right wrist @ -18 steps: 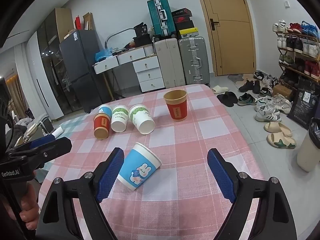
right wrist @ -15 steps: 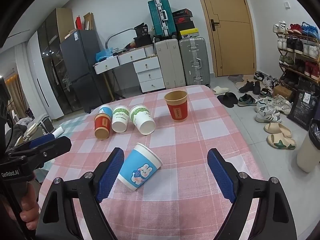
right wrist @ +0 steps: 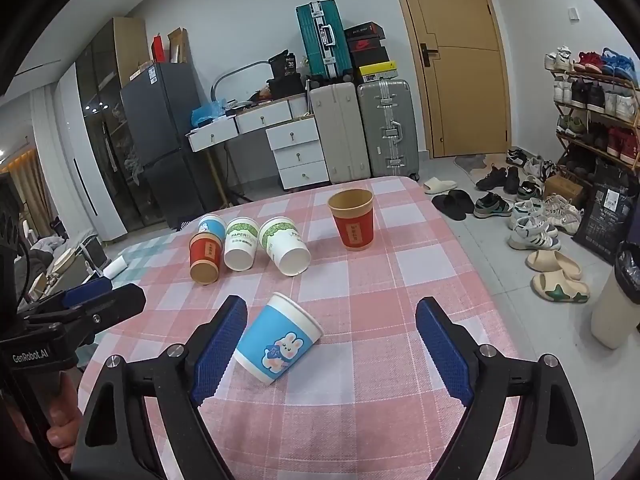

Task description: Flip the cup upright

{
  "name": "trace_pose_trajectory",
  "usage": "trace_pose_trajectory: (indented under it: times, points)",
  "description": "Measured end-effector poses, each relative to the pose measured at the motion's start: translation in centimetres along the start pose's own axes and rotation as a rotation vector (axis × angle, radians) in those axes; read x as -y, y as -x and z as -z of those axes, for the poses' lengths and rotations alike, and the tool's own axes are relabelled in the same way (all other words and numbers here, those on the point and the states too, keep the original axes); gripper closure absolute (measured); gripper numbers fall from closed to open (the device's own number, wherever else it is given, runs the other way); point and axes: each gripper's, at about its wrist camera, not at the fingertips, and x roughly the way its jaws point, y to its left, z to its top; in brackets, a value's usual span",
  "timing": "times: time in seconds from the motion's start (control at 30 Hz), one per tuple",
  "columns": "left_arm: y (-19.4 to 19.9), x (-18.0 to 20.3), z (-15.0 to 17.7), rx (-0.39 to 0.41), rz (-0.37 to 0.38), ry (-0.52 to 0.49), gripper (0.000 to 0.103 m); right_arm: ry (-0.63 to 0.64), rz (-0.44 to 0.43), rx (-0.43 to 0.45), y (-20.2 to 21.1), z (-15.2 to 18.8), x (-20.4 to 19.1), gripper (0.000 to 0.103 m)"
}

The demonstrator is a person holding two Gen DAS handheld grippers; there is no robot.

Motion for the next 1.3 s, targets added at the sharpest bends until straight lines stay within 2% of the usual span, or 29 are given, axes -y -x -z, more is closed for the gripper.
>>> trace_pose_trajectory:
  times: [0.97,1.3]
  points:
    - [-0.15,0.12,-0.20,-0.005,0.009,0.004,0.000,0.004,-0.002,0.007,0.20,-0.10,-0.17,0.014]
    - [-0.18,0.05,-0.16,-0.003,0.009,0.012,0.000,0.009,-0.003,0.011,0.52,-0.31,-0.21,0.008]
